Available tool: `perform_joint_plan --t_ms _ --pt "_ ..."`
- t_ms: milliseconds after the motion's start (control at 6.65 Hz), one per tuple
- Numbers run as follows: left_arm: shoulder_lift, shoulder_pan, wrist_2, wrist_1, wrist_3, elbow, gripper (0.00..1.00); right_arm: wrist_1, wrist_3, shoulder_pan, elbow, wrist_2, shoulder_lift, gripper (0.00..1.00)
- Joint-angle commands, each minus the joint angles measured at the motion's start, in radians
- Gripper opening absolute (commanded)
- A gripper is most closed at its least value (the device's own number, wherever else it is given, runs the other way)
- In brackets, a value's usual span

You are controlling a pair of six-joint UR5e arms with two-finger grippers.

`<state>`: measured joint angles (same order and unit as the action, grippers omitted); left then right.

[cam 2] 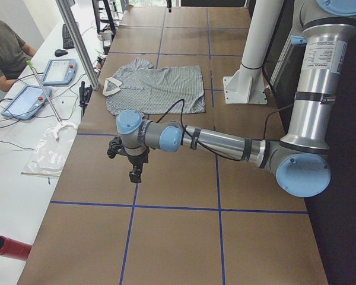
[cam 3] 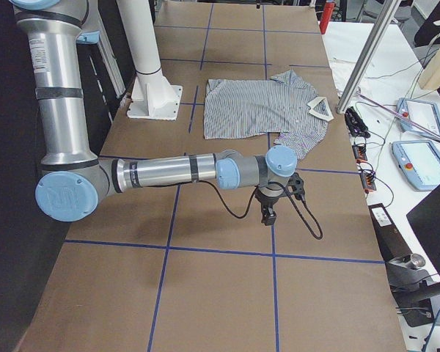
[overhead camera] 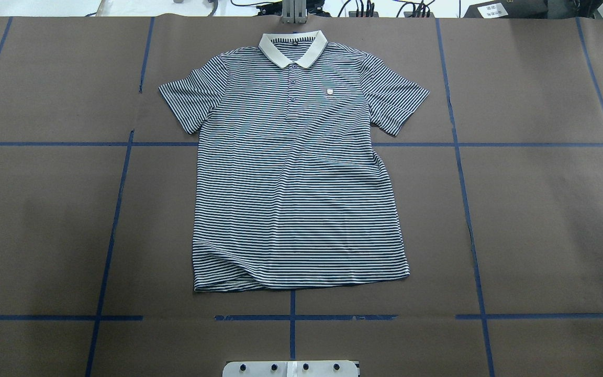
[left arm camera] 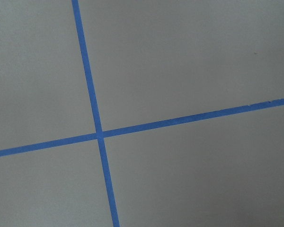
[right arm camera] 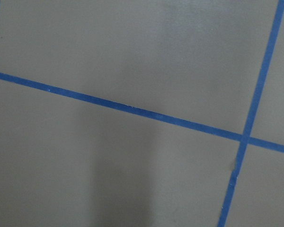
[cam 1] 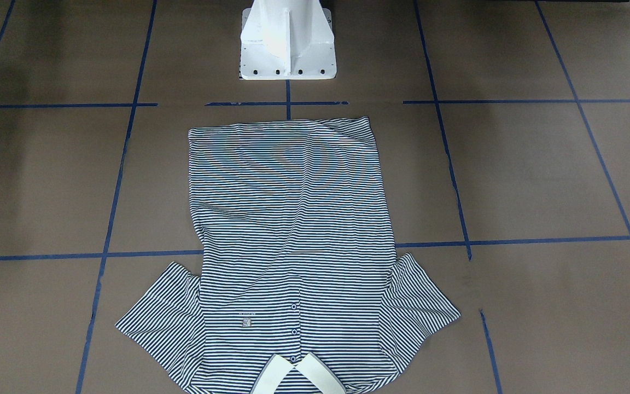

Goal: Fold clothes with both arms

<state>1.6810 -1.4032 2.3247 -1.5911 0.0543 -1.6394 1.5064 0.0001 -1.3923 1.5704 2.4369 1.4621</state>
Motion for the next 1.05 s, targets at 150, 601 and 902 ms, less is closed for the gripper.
perform_joint_plan --t_ms 150,601,902 --pt "-0.009 0.093 0.08 -0.168 0.001 0.006 1.0 -0.192 0.442 0.178 -0.229 0.03 -0.286 1.0" --pt "0.003 0.098 0.099 -0.213 0.003 0.049 1.0 -0.319 0.763 0.262 -0.352 -0.092 -0.48 0.92" --pt "0.003 0.098 0.099 -0.259 0.003 0.065 1.0 -0.597 1.177 0.388 -0.427 -0.363 -0.483 0.91"
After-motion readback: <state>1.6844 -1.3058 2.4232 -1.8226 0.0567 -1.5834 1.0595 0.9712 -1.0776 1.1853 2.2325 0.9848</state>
